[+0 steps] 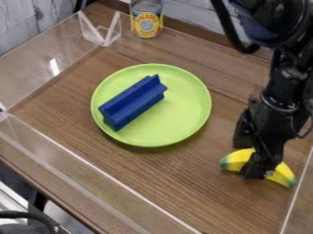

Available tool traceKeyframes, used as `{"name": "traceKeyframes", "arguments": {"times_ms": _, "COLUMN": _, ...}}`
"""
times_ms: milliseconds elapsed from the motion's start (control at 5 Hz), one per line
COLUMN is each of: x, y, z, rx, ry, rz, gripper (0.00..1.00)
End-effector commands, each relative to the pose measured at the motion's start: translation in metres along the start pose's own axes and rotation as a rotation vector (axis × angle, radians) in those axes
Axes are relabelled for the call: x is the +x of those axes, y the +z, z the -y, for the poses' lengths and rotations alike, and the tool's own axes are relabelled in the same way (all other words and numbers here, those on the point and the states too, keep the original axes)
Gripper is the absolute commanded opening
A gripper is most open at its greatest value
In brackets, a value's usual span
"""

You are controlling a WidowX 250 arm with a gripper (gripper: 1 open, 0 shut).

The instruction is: Put the banana in the green plate

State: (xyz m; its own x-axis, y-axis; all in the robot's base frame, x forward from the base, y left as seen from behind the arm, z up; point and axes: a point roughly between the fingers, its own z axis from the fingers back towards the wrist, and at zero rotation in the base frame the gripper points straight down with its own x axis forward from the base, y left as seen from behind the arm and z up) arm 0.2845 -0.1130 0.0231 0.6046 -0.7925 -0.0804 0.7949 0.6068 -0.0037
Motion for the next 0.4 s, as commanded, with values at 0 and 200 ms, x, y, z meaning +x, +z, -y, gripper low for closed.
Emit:
{"name": "traceKeyframes", "arguments": {"times_ms": 0, "x": -0.0001, "y": 0.0157, "z": -0.0074, "rx": 0.024, "ry": 0.015, "rz": 0.037, "gripper": 0.00}}
{"name": "traceKeyframes", "arguments": {"times_ms": 200, "x": -0.0035, "y": 0.0240, "z": -0.0085, "rx": 0.021, "ry": 0.019, "rz": 0.030, "gripper": 0.00}}
